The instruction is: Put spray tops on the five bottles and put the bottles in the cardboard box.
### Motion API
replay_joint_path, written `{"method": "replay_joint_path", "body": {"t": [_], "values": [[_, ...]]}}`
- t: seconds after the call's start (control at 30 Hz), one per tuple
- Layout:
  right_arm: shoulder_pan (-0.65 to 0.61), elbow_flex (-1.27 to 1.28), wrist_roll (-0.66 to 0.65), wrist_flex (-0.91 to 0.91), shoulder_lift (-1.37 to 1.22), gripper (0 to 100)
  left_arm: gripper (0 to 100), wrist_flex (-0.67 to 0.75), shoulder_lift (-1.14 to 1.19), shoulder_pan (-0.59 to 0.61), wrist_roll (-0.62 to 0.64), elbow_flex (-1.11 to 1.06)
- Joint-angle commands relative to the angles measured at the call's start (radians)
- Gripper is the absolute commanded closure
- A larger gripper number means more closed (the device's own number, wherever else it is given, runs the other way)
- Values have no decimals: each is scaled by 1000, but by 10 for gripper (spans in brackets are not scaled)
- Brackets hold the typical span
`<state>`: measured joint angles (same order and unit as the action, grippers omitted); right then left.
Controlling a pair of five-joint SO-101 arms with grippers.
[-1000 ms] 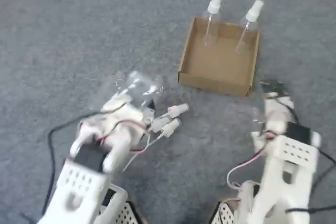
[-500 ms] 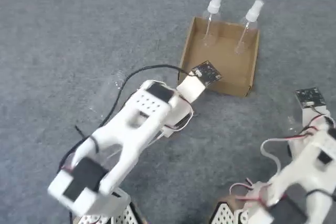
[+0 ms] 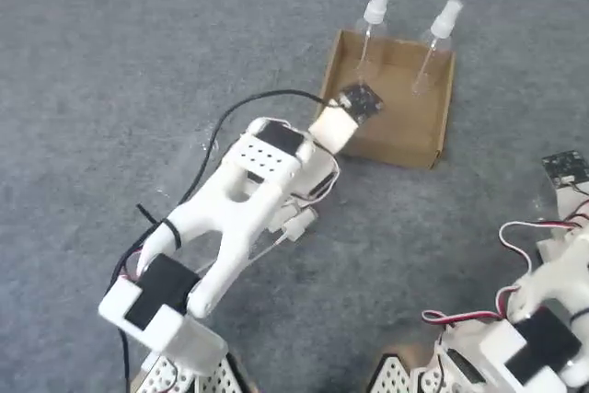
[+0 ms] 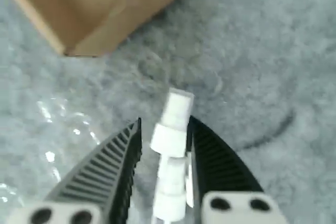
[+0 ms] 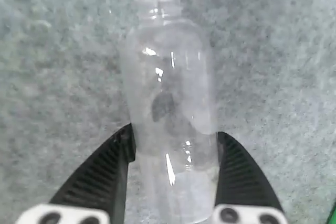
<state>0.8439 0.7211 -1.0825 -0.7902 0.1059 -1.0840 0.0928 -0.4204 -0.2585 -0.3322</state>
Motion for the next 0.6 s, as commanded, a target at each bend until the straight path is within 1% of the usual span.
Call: {"method": "replay_joint_path", "body": {"t": [0.0, 0.27, 0.47, 0.57], "values": [[12, -2, -17, 16, -30, 885, 870, -8, 60, 2, -37, 87], [16, -2, -17, 16, -35, 885, 870, -9, 235, -3, -40, 177], [15, 0, -15, 16, -39, 885, 875, -5, 308, 0, -41, 182], [16, 0, -15, 16, -39, 890, 923, -8, 302, -3, -35, 182]]}}
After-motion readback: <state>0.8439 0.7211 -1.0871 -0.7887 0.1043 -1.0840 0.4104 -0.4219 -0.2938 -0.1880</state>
